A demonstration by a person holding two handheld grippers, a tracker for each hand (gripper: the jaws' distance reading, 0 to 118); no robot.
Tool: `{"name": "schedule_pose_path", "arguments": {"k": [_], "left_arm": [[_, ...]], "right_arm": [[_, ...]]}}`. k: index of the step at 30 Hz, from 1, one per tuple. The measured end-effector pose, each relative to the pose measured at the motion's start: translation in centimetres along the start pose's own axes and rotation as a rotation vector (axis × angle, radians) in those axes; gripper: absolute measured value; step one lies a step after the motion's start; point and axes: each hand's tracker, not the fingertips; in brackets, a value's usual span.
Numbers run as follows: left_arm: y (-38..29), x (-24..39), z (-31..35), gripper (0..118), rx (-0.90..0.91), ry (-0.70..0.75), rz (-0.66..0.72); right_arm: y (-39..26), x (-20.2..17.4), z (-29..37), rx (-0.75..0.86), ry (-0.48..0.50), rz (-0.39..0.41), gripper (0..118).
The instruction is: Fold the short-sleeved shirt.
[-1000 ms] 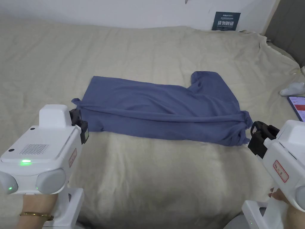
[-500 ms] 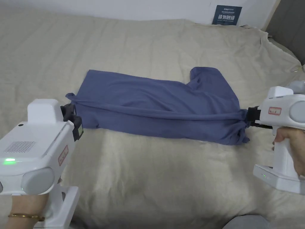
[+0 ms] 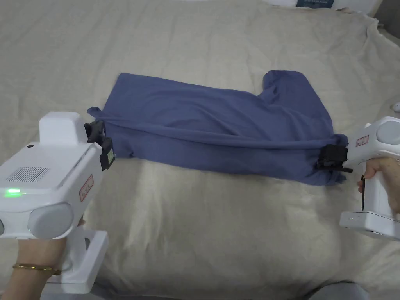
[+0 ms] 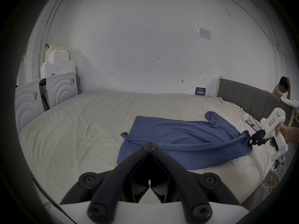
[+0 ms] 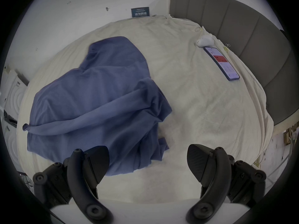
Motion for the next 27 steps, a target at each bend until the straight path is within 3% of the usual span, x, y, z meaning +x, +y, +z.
{"name": "schedule_pose_path", "arguments": {"k": [3,9,10,14,15,16,18,20,21,25,27], "left_arm": [[-0.3,-0.1,-1.0,0,-0.021,0.000,0.004],[-0.3,-0.5,-2.8,0,-0.065,0.008,0.007],[-0.3,-0.6,-3.0,0,-0.071,0.009,0.013],[0.3,-0.9,-3.8,2,-0.100,0.024,0.028],[0.5,-1.1,-4.2,10,-0.117,0.023,0.036],[0.8,-1.3,-4.6,30,-0.132,0.023,0.046],[1.8,-1.8,-5.6,37,-0.191,0.020,0.097],[2.9,-3.0,-7.3,67,-0.259,0.005,0.164],[3.5,-3.8,-8.4,76,-0.288,0.009,0.173],[5.2,-5.5,-12.6,108,-0.451,0.073,0.091],[5.3,-6.3,-14.7,113,-0.558,0.094,0.046]], "right_arm": [[0.1,0.3,-0.9,-0.017,-0.017,-0.020,90],[0.0,-0.2,-2.1,-0.040,0.036,-0.031,18],[0.1,-0.5,-2.1,-0.037,0.032,-0.015,12],[0.5,-1.4,-2.2,-0.046,0.014,0.021,9],[0.6,-1.4,-2.1,-0.046,0.013,0.018,9],[0.7,-1.2,-2.1,-0.049,0.017,0.008,8],[0.9,-0.9,-1.8,-0.051,0.028,-0.007,8],[0.7,-0.8,-1.4,-0.044,0.036,-0.004,8],[0.6,-0.8,-1.2,-0.040,0.040,-0.002,8],[0.5,-0.8,-0.9,-0.032,0.047,0.007,8],[0.3,-0.8,-0.8,-0.028,0.051,0.003,8]]}}
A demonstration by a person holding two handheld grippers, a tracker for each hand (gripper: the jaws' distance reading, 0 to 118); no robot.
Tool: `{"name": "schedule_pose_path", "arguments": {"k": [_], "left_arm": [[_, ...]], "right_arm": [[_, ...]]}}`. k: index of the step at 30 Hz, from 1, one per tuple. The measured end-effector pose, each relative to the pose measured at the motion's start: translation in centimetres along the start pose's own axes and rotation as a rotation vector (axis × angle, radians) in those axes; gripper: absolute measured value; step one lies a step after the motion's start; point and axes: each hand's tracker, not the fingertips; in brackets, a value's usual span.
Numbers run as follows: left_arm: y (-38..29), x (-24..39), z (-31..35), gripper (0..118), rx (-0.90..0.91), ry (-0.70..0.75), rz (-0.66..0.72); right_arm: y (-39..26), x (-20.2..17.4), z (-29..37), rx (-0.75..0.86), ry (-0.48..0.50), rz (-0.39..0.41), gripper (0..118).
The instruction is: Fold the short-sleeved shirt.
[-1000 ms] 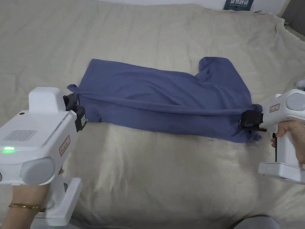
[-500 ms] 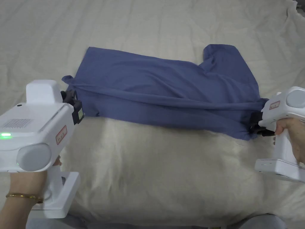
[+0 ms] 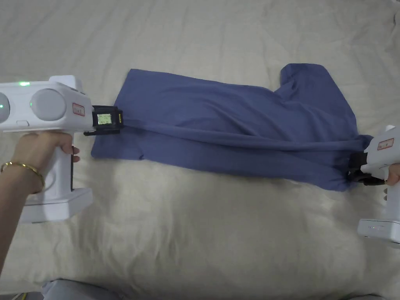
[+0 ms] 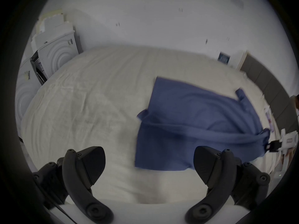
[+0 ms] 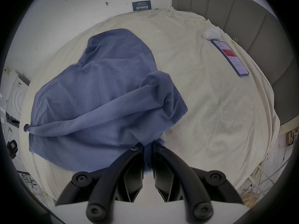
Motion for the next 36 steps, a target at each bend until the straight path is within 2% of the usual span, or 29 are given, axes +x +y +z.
{"name": "schedule_pose_path", "arguments": {"k": [5,7,12,13,16,17,19,30,36], "left_arm": [[0.6,0.1,-4.5,112,-0.224,0.108,-0.106],[0.5,0.1,-5.9,105,-0.221,0.126,-0.105],[0.1,1.2,-7.7,59,-0.251,0.088,-0.072],[0.0,1.5,-7.9,41,-0.257,0.088,-0.083],[0.0,2.6,-7.6,3,-0.250,0.040,-0.097],[-0.2,3.1,-7.5,2,-0.240,0.000,-0.131],[-0.4,3.5,-8.0,0,-0.254,0.053,-0.201],[1.9,0.1,-1.5,0,-0.151,0.006,-0.110],[0.2,-2.0,4.2,0,-0.107,-0.063,-0.061]], "right_arm": [[-0.1,0.0,-0.3,-0.002,0.003,0.002,8],[-0.2,0.0,-0.4,-0.004,0.003,0.008,8],[-0.2,0.2,-0.6,-0.005,0.007,0.014,8],[-0.2,0.2,-0.6,-0.005,0.008,0.013,8],[-0.2,0.3,-0.6,-0.006,0.010,0.018,8],[-0.3,0.3,-0.7,-0.005,0.009,0.021,8],[-0.4,0.3,-0.7,-0.004,0.009,0.024,8],[0.4,1.2,1.9,-0.005,0.049,0.067,8],[-0.1,3.3,5.4,0.002,0.095,0.084,8]]}}
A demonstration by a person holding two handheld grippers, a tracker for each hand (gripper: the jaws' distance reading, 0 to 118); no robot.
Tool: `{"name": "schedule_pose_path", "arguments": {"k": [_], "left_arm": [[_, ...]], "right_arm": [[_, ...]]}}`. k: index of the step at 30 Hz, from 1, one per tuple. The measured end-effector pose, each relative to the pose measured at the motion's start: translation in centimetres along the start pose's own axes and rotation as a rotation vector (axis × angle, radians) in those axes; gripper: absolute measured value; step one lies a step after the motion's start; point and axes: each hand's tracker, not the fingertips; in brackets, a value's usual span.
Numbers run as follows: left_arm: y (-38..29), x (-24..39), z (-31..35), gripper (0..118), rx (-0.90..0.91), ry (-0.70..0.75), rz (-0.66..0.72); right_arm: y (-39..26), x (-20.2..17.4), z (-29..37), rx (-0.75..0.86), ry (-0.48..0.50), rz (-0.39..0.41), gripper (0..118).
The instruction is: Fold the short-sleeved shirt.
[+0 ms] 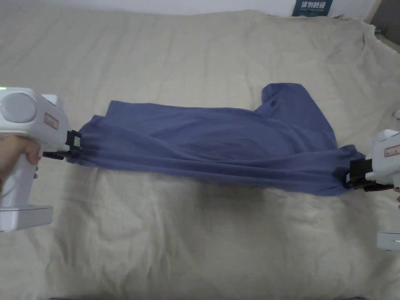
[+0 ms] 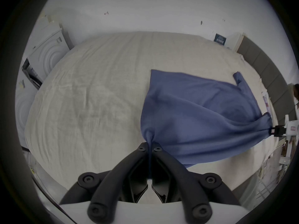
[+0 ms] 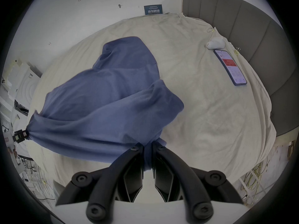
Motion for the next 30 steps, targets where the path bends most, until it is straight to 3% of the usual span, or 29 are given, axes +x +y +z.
{"name": "schedule_pose_path", "arguments": {"k": [10,17,18,20,21,22,23,24,27,30], "left_arm": [[-12.7,-1.5,1.9,0,-0.027,-0.074,0.098],[-17.2,-0.5,-1.1,3,-0.053,-0.026,0.082],[-17.3,-0.3,-1.2,14,-0.044,0.000,0.070],[-17.0,-0.5,-1.0,62,-0.055,0.048,0.044],[-16.8,-0.9,-0.5,84,-0.040,0.045,0.042],[-16.6,-1.2,0.0,106,-0.023,0.049,0.044],[-16.1,-1.7,0.8,113,0.016,0.056,0.057],[-15.3,-2.1,1.6,114,0.055,0.063,0.077],[-12.9,-2.8,4.4,114,0.145,0.020,0.108],[-10.6,-2.0,7.0,114,0.269,0.016,0.121]], "right_arm": [[-6.9,2.5,2.9,-0.050,0.017,0.060,8],[-11.3,2.4,-0.5,-0.091,-0.035,0.017,8],[-11.6,2.3,-0.6,-0.075,-0.037,0.014,9],[-11.8,2.0,-0.4,-0.039,-0.050,0.016,21],[-11.7,1.9,0.2,-0.019,-0.065,0.040,41],[-11.6,1.8,0.7,-0.015,-0.090,0.074,78],[-11.4,1.8,1.2,-0.013,-0.119,0.101,99],[-10.9,1.7,2.0,-0.008,-0.148,0.116,108],[-10.0,0.9,5.0,0.127,-0.241,0.166,108],[-9.1,-0.3,8.3,0.276,-0.230,0.172,108]]}}
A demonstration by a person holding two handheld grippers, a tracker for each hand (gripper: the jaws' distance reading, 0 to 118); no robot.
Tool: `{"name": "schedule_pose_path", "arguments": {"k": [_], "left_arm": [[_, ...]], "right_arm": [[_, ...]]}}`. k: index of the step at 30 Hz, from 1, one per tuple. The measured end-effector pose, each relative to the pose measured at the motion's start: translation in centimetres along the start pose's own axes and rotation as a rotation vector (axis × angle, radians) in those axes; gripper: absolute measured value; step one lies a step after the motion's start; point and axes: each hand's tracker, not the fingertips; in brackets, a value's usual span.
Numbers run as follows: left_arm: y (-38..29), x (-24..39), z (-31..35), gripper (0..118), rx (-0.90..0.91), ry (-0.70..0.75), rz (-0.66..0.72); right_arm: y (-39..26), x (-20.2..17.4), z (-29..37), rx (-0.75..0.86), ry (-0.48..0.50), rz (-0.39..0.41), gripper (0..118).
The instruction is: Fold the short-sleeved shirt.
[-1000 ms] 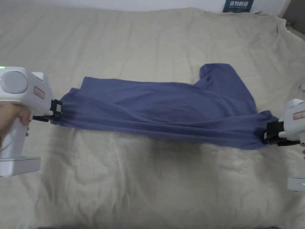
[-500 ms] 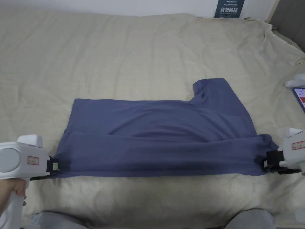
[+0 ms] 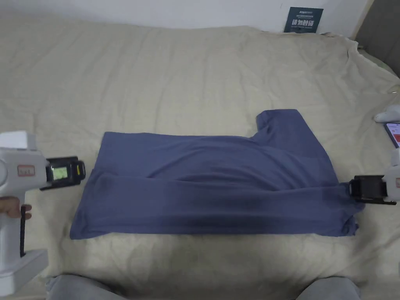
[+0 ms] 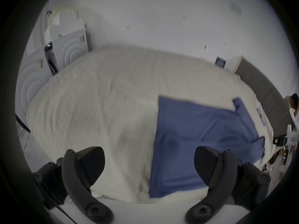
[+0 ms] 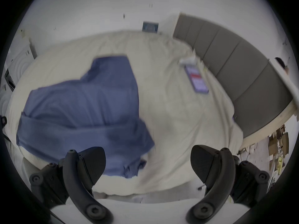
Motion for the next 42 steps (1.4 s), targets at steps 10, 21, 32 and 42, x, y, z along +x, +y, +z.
{"name": "schedule_pose_path", "arguments": {"k": [10,21,32,42], "left_arm": [[0.5,7.3,3.0,91,0.443,-0.007,-0.088],[-3.9,9.4,2.4,0,0.512,-0.058,-0.147],[-3.6,8.7,1.1,0,0.488,-0.084,-0.109],[-0.9,8.7,-0.6,0,0.525,-0.090,-0.070]], "right_arm": [[0.4,-4.0,6.3,0.519,0.067,-0.146,109],[-2.5,-6.6,6.0,0.613,0.139,-0.138,3],[0.0,-6.5,4.3,0.545,0.200,-0.109,0],[12.6,-6.2,-3.7,0.249,0.190,-0.018,0]]}}
